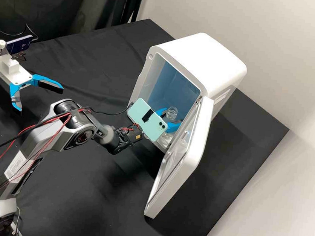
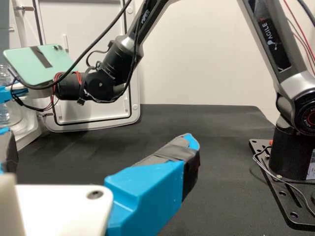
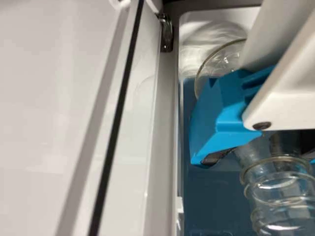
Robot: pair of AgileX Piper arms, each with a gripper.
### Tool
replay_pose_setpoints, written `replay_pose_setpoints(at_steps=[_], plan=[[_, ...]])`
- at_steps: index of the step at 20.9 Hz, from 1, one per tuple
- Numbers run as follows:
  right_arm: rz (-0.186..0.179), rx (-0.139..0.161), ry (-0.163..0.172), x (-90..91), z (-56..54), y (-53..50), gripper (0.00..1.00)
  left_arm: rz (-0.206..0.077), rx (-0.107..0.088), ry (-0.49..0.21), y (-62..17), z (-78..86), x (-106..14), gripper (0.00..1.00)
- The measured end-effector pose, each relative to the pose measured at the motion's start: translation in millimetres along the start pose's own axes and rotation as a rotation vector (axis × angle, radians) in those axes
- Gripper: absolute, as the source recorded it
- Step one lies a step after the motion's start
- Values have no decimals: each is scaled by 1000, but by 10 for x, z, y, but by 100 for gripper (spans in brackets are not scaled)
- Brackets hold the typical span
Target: Place the flask in the incubator
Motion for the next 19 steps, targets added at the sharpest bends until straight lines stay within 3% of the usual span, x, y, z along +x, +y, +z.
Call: replay_pose_setpoints(at_steps=[4,9,16,19], plan=[[-19,2,0,113,-42,-36,0,1,0,4,2,-8,-1,100],[-65,1,10,270,-154,-159,0,3,-1,11,6,-24,-4,100],[-90,7,-4,570,-204,-146,0,2,-1,19,6,-42,-6,100],[-81,9,4,653,-244,-102,0,2,-1,19,4,-47,9,100]])
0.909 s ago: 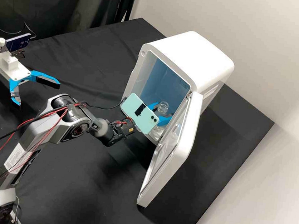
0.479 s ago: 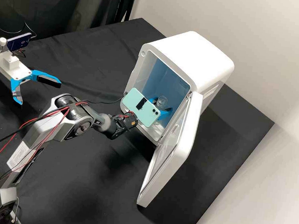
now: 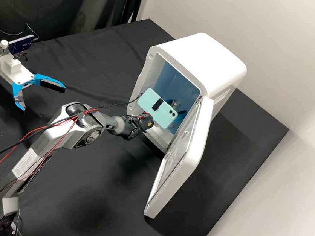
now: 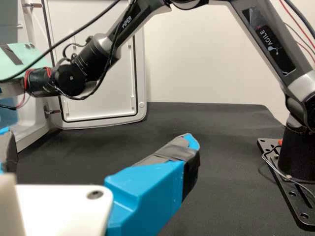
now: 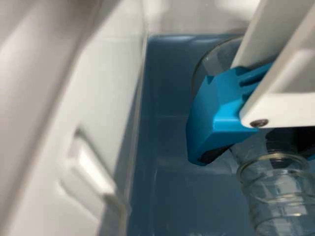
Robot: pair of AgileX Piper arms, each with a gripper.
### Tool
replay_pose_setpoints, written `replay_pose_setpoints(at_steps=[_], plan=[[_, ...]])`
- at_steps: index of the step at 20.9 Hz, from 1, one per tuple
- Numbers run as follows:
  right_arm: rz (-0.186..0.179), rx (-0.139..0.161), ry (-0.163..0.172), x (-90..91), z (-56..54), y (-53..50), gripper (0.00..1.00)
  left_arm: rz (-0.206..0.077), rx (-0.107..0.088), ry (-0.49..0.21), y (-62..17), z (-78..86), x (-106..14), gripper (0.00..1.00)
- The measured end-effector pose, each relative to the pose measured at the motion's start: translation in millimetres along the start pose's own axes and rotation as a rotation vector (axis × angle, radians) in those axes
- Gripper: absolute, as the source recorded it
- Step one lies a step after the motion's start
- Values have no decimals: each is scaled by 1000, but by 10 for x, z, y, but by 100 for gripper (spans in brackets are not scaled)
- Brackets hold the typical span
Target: Place the flask in the incubator
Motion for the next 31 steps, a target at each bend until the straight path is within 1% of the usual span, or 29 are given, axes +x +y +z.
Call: replay_pose_setpoints(at_steps=[2,3,4,5,7,9,10,11,14,16,18,20,22,26,31], plan=[[-2,1,0,40,-15,12,0,0,0,0,2,-3,12,100],[4,1,6,63,-31,28,0,0,0,0,2,-3,12,100],[2,2,5,89,-33,28,0,0,0,0,2,-3,12,100],[-9,2,-3,117,-21,11,0,0,0,0,2,-3,12,100],[-19,25,-9,155,-29,14,0,0,0,0,2,-3,12,100],[-29,36,-17,187,-32,13,0,0,0,0,2,-3,12,100],[-30,44,-17,206,-32,11,0,0,0,0,2,-3,12,100],[-24,48,-11,220,-48,27,0,0,0,0,2,-3,12,100],[-33,48,-18,244,-34,9,0,-3,-1,2,-7,-9,14,100],[-41,47,-25,251,-3,-27,0,-5,-2,3,-11,-11,16,100],[-56,47,-36,258,31,-83,0,-5,-2,3,-11,-11,16,100],[-50,46,-29,263,40,-107,0,-5,-2,3,-11,-11,16,100],[-43,46,-24,265,39,-110,0,-5,-2,3,-11,-11,16,100],[-49,44,-18,265,15,-141,0,-5,-2,3,-11,-11,16,100],[-45,37,-9,258,11,-151,0,-5,-2,3,-11,-11,16,100]])
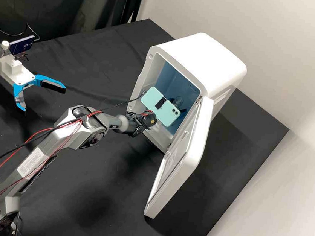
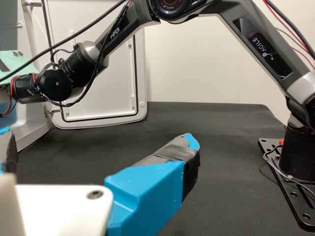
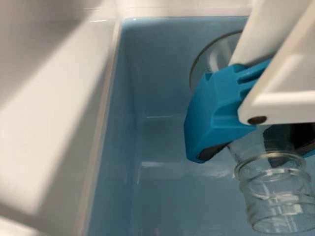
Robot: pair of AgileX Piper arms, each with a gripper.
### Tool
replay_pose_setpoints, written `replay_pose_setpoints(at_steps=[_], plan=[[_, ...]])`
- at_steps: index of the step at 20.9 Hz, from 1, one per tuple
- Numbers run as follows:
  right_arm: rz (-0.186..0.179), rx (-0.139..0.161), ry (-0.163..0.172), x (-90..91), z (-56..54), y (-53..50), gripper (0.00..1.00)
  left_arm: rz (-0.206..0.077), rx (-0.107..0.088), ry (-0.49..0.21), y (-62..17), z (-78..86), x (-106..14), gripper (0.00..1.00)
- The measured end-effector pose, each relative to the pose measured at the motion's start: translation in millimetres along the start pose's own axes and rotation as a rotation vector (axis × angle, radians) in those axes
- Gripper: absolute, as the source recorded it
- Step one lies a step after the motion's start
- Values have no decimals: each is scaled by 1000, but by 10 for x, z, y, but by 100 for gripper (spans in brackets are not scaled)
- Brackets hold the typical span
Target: Place the flask in the incubator
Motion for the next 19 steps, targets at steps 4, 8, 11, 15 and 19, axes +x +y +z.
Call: replay_pose_setpoints(at_steps=[4,8,11,15,19], plan=[[-2,-4,2,0,-2,-1,100,0,0,0,0,0,0,100],[-6,-4,-2,-6,12,-15,100,0,0,0,0,0,0,100],[-14,-5,-10,-19,38,-42,100,0,0,0,0,0,0,100],[-20,-5,-16,-19,42,-47,100,0,0,0,0,0,0,100],[-20,-5,-16,-19,42,-47,100,0,0,0,0,0,0,100]])
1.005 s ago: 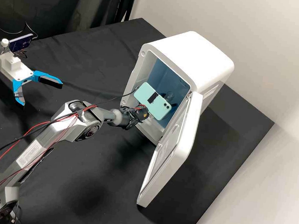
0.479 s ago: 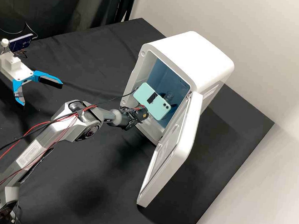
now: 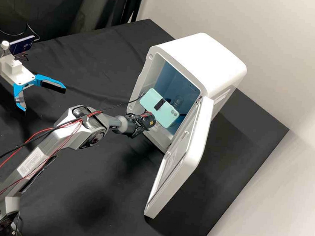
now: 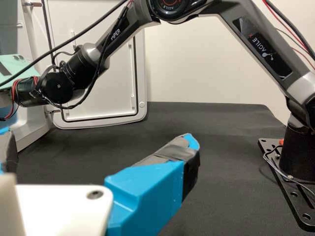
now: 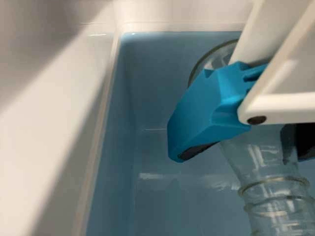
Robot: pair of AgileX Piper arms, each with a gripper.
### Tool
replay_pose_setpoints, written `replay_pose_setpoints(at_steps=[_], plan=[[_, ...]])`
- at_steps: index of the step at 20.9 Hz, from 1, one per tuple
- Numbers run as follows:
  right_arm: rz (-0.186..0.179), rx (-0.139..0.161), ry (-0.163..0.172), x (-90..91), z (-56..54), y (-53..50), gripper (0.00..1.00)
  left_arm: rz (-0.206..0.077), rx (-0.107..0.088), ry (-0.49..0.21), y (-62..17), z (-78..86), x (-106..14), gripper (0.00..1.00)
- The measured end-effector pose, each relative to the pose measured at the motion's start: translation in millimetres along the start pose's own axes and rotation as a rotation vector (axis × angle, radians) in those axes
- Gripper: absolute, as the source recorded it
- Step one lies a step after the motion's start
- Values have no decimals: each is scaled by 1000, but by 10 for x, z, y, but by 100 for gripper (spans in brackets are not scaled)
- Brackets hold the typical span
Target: Place the flask in the incubator
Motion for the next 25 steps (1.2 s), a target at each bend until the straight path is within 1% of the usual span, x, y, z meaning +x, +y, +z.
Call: replay_pose_setpoints(at_steps=[3,4,5,6,8,10,11,12,13,14,15,16,17,18,20,21,23,24,25], plan=[[0,0,0,0,0,0,100,0,0,0,0,0,0,100],[-2,-5,3,0,-2,-2,100,0,0,0,0,0,0,100],[-8,-12,9,0,-8,-7,100,0,0,0,0,0,0,100],[-15,-10,9,-5,6,-17,100,0,0,0,0,0,0,100],[-27,21,-2,-22,48,-49,100,0,0,0,0,0,0,100],[-37,34,-11,-40,98,-54,100,0,0,0,0,0,0,100],[-39,42,-12,-51,111,-41,100,0,0,0,0,0,0,100],[-35,56,-17,-61,130,-16,100,0,0,0,0,0,0,100],[-37,55,-17,-69,133,-15,100,0,0,0,0,0,0,100],[-39,68,-18,-82,138,-4,100,2,1,0,4,1,-1,100],[-40,74,-21,-95,146,3,100,4,1,-1,8,3,-2,100],[-41,78,-18,-108,128,17,100,5,1,-1,10,3,-3,100],[-32,84,-8,-119,112,35,100,6,2,-1,12,4,-4,100],[-33,84,-4,-133,110,32,100,6,2,-1,12,4,-4,100],[-21,73,23,-163,78,73,100,7,2,-2,15,5,-5,100],[-27,78,25,-183,84,68,100,7,2,-2,15,5,-5,100],[-16,82,41,-222,91,103,100,7,2,-2,15,5,-5,100],[-18,82,46,-244,84,109,100,7,2,-2,15,5,-5,100],[-17,86,46,-259,101,109,100,7,2,-2,15,5,-5,100]])
